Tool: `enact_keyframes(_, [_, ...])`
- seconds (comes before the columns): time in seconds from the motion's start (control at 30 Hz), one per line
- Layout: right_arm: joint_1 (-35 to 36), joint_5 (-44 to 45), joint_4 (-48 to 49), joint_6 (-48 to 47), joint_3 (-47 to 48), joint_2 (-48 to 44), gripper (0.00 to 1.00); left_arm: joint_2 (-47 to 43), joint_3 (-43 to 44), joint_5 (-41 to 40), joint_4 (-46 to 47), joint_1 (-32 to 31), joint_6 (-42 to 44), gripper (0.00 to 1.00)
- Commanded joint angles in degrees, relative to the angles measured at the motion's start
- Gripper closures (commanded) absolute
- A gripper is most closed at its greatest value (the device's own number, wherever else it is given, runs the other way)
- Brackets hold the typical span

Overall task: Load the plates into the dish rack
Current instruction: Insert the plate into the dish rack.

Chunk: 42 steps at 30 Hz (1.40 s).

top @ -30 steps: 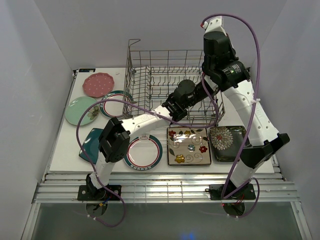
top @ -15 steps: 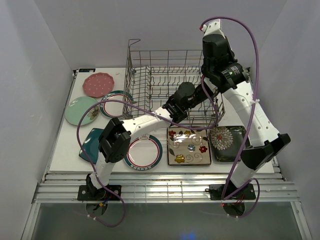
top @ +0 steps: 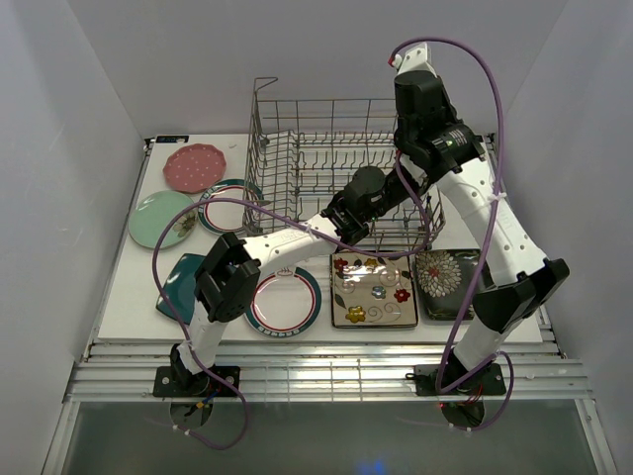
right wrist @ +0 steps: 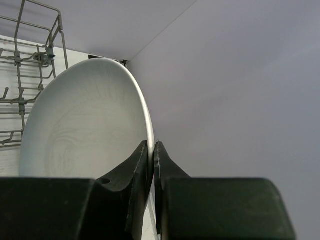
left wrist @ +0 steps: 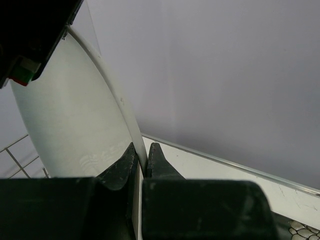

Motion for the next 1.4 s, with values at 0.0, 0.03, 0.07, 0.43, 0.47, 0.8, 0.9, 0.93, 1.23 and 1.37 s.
enact_keyframes(0.0, [3.0, -6.8, 13.7, -3.1, -2.0, 2.2, 0.92, -6.4, 1.4, 18.4, -9.9, -3.9, -9.3, 1.00])
enact_keyframes(0.03, [3.0, -6.9, 13.7, -3.0, -2.3, 2.2, 0.92, -6.2, 1.4, 18.4, -9.9, -3.8, -9.4, 1.00])
enact_keyframes(0.07, [2.9, -7.2, 13.7, -3.0, -2.4, 2.2, 0.92, -6.1, 1.4, 18.5, -9.9, -3.8, -9.6, 1.00])
enact_keyframes(0.43, [1.8, -9.4, 13.6, -2.7, -3.7, 4.1, 0.92, -4.7, 1.6, 20.2, -9.6, -2.4, -12.9, 1.00])
enact_keyframes(0.47, [1.5, -10.1, 13.6, -2.2, -3.9, 4.1, 0.92, -4.5, 1.5, 20.2, -9.5, -2.1, -12.9, 1.00])
enact_keyframes(0.8, [-0.3, -13.4, 13.5, -0.1, -5.4, 5.5, 0.92, -3.3, 0.5, 20.9, -8.6, -1.3, -13.4, 1.00])
enact_keyframes(0.9, [-0.8, -14.4, 13.7, 0.6, -6.1, 5.6, 0.92, -2.6, 0.7, 20.9, -8.6, -1.3, -13.2, 1.00])
enact_keyframes(0.93, [-0.9, -14.8, 14.2, 0.7, -6.5, 5.6, 0.92, -2.4, 0.7, 20.8, -8.5, -1.3, -13.2, 1.00])
enact_keyframes(1.23, [-2.4, -17.2, 16.4, 2.2, -10.1, 4.8, 0.92, -1.8, 0.3, 20.0, -8.6, -1.3, -12.0, 1.00])
enact_keyframes(1.37, [-3.4, -18.1, 17.9, 3.3, -12.9, 3.3, 0.92, -1.8, 0.1, 19.9, -8.6, -1.3, -11.4, 0.99])
